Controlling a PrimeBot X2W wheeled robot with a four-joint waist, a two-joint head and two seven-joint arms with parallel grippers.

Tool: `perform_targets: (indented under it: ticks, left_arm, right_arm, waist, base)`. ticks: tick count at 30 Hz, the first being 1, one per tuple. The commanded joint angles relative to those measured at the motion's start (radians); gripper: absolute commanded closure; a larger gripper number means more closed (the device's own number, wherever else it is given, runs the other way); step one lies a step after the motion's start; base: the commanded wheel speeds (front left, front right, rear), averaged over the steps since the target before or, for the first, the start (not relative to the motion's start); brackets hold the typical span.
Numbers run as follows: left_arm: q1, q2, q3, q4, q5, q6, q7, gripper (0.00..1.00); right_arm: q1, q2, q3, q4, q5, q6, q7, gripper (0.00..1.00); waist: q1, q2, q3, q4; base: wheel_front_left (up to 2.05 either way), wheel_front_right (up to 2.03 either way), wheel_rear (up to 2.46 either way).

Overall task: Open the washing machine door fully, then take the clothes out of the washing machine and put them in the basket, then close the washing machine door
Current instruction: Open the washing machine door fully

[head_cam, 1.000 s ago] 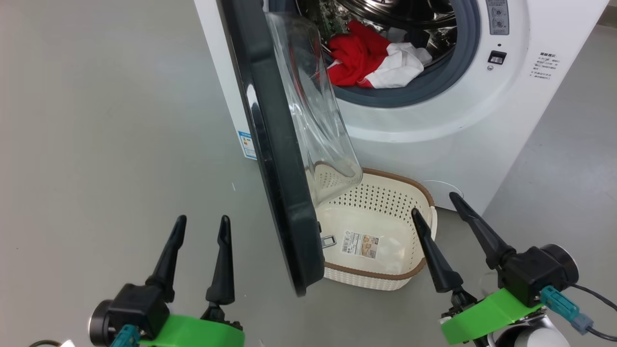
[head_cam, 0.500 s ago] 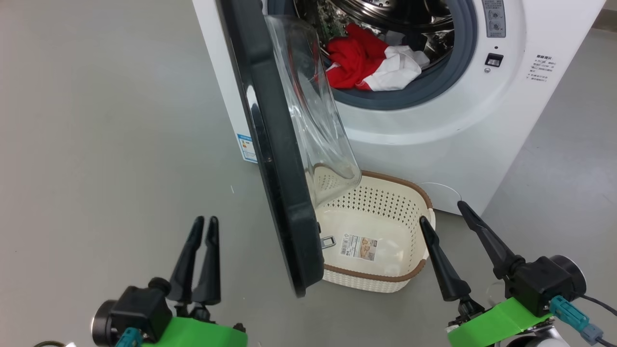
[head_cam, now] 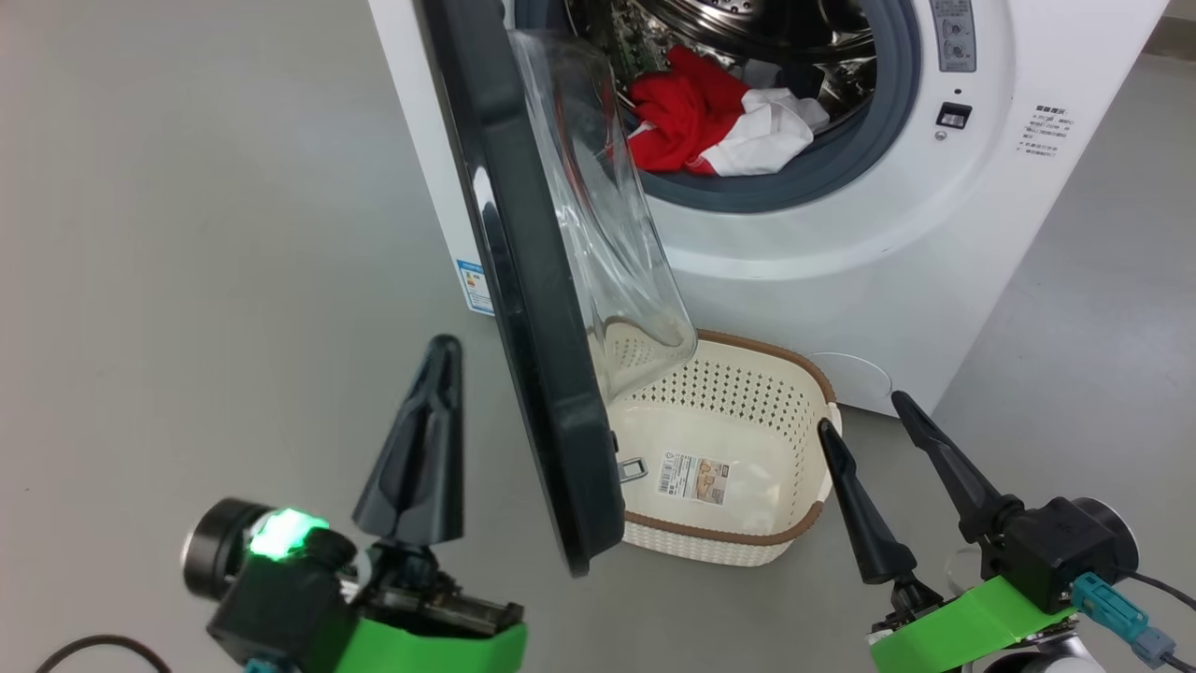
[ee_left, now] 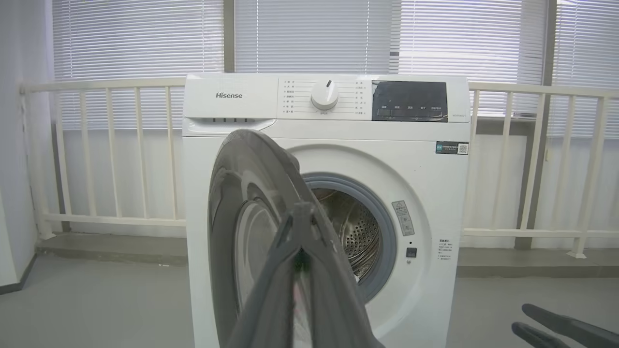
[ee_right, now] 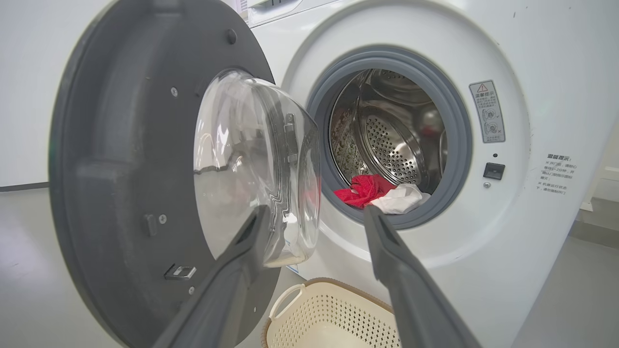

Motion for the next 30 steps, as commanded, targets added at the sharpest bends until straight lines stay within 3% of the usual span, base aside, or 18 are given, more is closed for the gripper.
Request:
perform_targets:
  ticks: [1,7,14,22,30]
  left_arm:
    - [-0.051,0.018,0.015,-0.042,0.014,-0.019,-0.002,1.0]
    - [-0.1,-0.005,-0.08,-0.052,0.031,-0.066,0.051,1.0]
    - [-0.12,-0.033,-0.165,0.047,0.001,-0.107,0.165,1.0]
    - [-0.146,-0.053,-0.176,0.173,-0.014,-0.104,0.202,1.0]
    - [-0.153,-0.051,-0.162,0.257,-0.011,-0.073,0.212,1.0]
  right_arm:
    - [-0.009,0.002,0.021,-0.03,0.005,0.005,-0.004,0.0]
    - [-0.014,0.002,0.022,-0.026,0.01,0.005,-0.004,0.0]
    - [-0.021,0.002,0.027,-0.022,0.02,0.005,-0.008,0.0]
    - [-0.027,0.002,0.031,-0.01,0.027,0.005,-0.009,0.0]
    - [-0.026,0.002,0.031,-0.007,0.032,0.005,-0.011,0.0]
  waist:
    - [0.0,0.0,0.003,-0.002]
    - [0.0,0.0,0.005,-0.009]
    - [0.0,0.0,0.015,-0.022]
    - [0.0,0.0,0.02,-0.03]
    - [0.0,0.0,0.017,-0.025]
  base:
    - [0.0,0.0,0.0]
    - [0.0,0.0,0.0]
    - [0.0,0.0,0.0]
    - [0.0,0.0,0.0]
    - [0.0,0.0,0.0]
